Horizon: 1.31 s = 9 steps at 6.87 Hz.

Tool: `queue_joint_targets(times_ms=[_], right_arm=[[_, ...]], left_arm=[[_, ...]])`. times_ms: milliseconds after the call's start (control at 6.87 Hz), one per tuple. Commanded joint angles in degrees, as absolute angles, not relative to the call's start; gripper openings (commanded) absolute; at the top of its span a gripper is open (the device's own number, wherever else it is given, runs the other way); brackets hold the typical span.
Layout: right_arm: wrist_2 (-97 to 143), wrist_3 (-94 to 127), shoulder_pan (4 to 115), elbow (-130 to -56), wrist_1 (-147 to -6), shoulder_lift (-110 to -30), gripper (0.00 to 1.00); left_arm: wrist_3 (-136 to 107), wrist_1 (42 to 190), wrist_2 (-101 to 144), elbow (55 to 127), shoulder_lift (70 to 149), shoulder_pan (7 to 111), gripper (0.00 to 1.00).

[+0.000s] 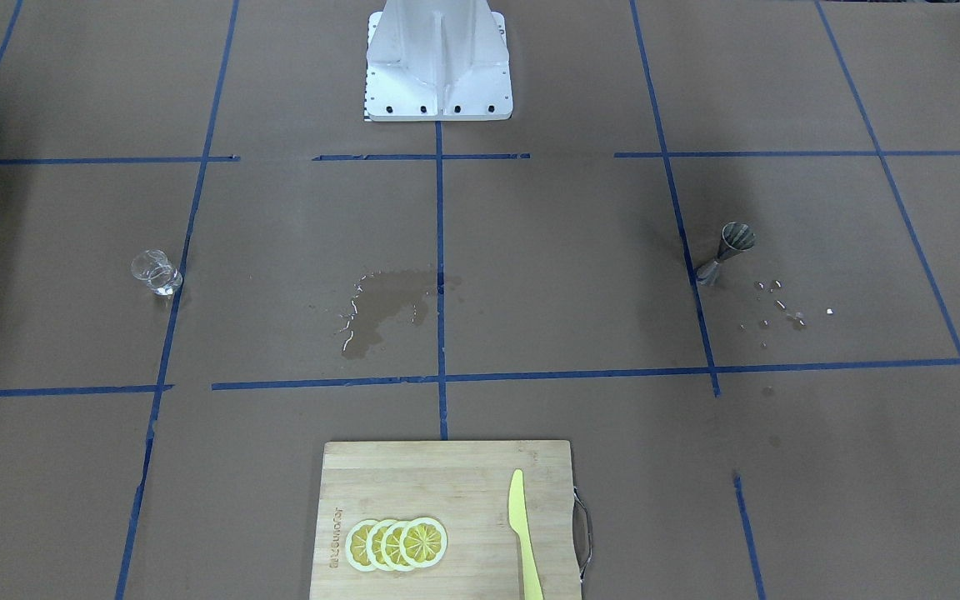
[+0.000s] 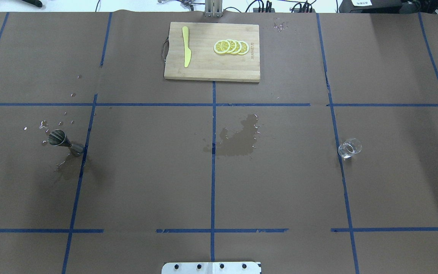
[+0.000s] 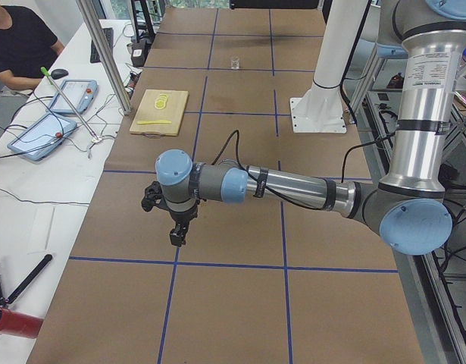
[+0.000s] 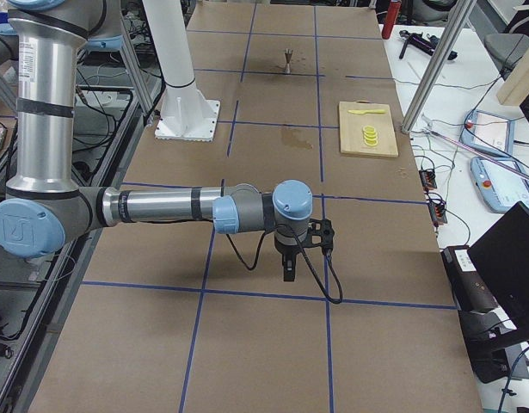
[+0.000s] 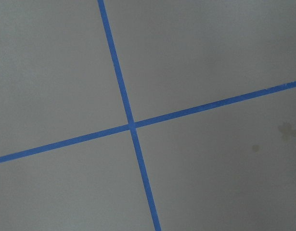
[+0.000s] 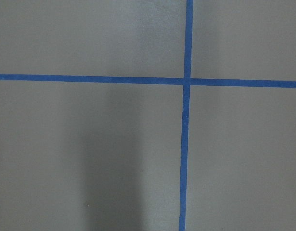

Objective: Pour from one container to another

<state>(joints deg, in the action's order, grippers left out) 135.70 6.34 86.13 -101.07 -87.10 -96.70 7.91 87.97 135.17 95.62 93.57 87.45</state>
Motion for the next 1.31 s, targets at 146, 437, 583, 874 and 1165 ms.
queue_joint_targets(times_ms=[146,437,583,874,1165], right_arm=[[135.6,6.5,86.1,-101.7,-87.1,-96.6,1.0],[135.6,6.6,86.1,-101.7,-87.1,-96.6,1.0],[135.6,6.7,86.1,-101.6,-87.1,-96.6,1.0],[135.6,6.7,86.1,-101.8,-87.1,-96.0,1.0],[135.6,6.7,86.1,-102.0,-87.1,-95.3,1.0]], left_arm=[[8.4,88.1,134.6,96.2,93.5,87.5,1.0],[8.2,88.1,134.7,96.4,93.5,87.5,1.0],[7.9,88.1,134.6,97.1,93.5,87.5,1.0],[7.8,89.2,134.8,96.9,95.7,87.1,1.0],[8.4,89.9,135.2,97.3,95.5,86.8,1.0]])
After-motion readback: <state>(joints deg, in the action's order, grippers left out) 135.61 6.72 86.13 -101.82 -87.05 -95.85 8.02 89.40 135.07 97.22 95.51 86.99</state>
